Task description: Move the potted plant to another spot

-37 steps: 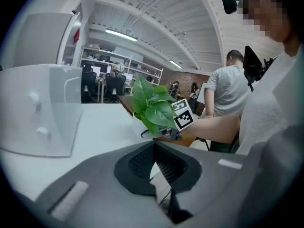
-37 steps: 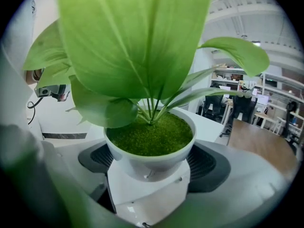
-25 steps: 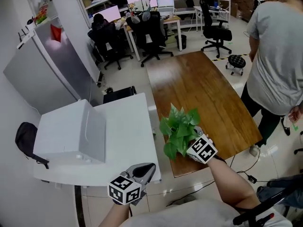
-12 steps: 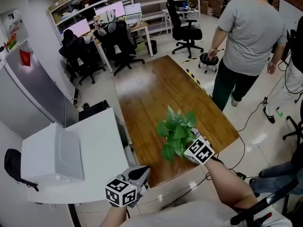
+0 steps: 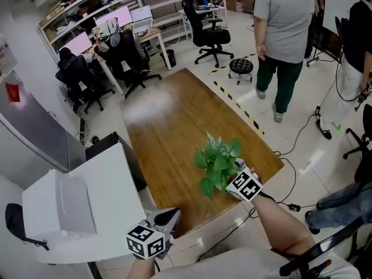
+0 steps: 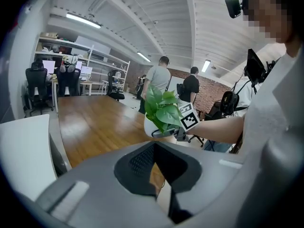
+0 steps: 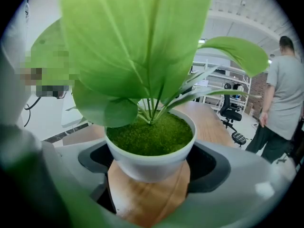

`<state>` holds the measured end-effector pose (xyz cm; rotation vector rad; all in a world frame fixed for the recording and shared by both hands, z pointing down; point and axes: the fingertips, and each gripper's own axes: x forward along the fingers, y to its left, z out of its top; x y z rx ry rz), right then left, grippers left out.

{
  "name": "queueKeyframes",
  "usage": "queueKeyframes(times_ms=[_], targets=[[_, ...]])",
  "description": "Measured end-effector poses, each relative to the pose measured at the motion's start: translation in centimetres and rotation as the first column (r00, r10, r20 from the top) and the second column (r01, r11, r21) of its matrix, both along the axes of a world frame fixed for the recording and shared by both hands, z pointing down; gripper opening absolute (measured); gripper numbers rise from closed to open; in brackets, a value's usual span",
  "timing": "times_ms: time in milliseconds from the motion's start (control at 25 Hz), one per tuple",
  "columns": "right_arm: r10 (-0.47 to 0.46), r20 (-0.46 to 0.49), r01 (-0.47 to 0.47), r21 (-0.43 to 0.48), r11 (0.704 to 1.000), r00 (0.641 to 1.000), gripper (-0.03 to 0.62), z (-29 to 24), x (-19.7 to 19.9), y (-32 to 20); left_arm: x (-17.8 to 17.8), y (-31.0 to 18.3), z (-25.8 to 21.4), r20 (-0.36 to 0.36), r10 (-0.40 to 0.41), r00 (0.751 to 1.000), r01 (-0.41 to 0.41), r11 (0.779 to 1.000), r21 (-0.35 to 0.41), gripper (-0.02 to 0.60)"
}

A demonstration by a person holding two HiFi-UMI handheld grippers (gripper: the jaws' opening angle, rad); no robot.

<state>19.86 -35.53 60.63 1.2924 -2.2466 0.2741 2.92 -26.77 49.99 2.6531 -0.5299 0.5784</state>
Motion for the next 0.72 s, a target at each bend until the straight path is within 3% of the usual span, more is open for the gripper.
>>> queueKeyframes(times_ms=[360, 720], targets=[[0.021, -0.004, -0.021, -0.044, 0.999, 1.0, 0.471, 4.1, 1.6, 0.1, 0.8, -1.3, 2.0, 0.037, -0.012, 0.999, 0.012, 1.0, 0.003, -0.005], [0.046, 0.013, -0.046, -0.02, 0.999, 0.999, 0.471, 6.5, 1.8, 0.3, 1.2, -0.7, 3.4, 0.061, 0.013, 0.998, -0.013, 1.0, -0.012, -0.005]])
